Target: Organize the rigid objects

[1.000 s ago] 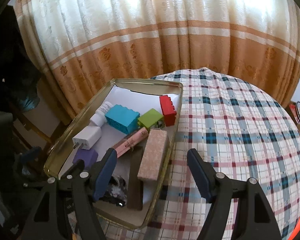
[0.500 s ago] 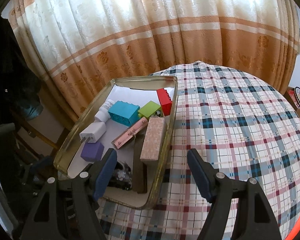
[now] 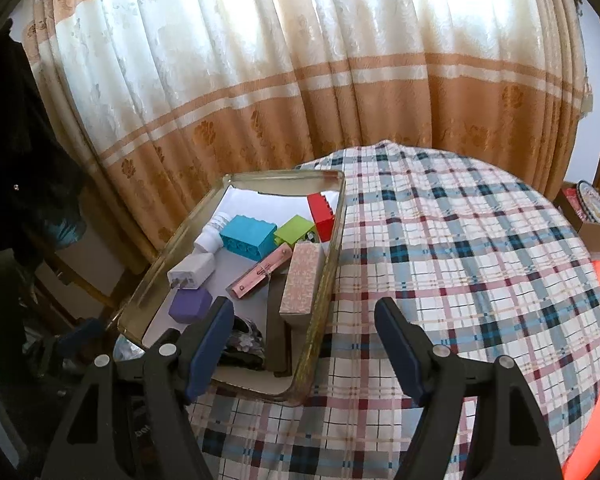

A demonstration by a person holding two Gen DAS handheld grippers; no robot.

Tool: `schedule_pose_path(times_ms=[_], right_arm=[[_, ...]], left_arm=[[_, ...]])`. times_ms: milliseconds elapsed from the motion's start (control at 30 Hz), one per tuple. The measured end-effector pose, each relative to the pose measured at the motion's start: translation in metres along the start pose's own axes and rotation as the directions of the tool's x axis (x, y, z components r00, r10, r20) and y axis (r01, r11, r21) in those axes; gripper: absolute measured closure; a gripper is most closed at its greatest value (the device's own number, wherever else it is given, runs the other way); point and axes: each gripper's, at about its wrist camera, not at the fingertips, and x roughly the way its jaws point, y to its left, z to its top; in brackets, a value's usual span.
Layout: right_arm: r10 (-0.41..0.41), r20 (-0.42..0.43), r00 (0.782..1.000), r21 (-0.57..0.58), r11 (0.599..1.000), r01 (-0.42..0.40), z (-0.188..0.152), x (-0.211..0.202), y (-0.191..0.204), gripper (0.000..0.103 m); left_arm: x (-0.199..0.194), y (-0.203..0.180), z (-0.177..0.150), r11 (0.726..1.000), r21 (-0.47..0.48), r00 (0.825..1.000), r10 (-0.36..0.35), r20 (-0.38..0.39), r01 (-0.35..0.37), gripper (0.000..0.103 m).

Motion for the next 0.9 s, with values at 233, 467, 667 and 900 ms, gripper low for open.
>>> schedule_pose_path(times_ms=[233, 467, 667, 900], right_arm=[[-0.012, 0.091, 0.996, -0.009, 1.000, 0.013, 0.000, -0.029, 0.008, 0.020], [-0.008, 0.140, 0.990, -0.023, 1.000, 0.012, -0.006, -0.054, 0.018, 0.020], [-0.003, 0.160, 0.987, -0.032, 0.999, 0.009, -0.013, -0.069, 0.029, 0.019], [-0.006, 0.199, 0.980, -0.042, 0.999, 0.015, -0.016, -0.087, 0.037, 0.017]], left_arm=[[-0.027, -0.003, -0.002, 0.999, 0.035, 0.996, 0.022, 0.082, -0.025, 0.001], [-0.049, 0.008, -0.008, 1.000, -0.001, 0.993, 0.005, 0.115, -0.005, 0.001], [-0.075, 0.018, -0.013, 1.000, -0.021, 0.984, 0.005, 0.178, -0.002, 0.001], [-0.103, 0.022, -0.016, 1.000, -0.004, 0.965, 0.018, 0.260, -0.018, 0.001]])
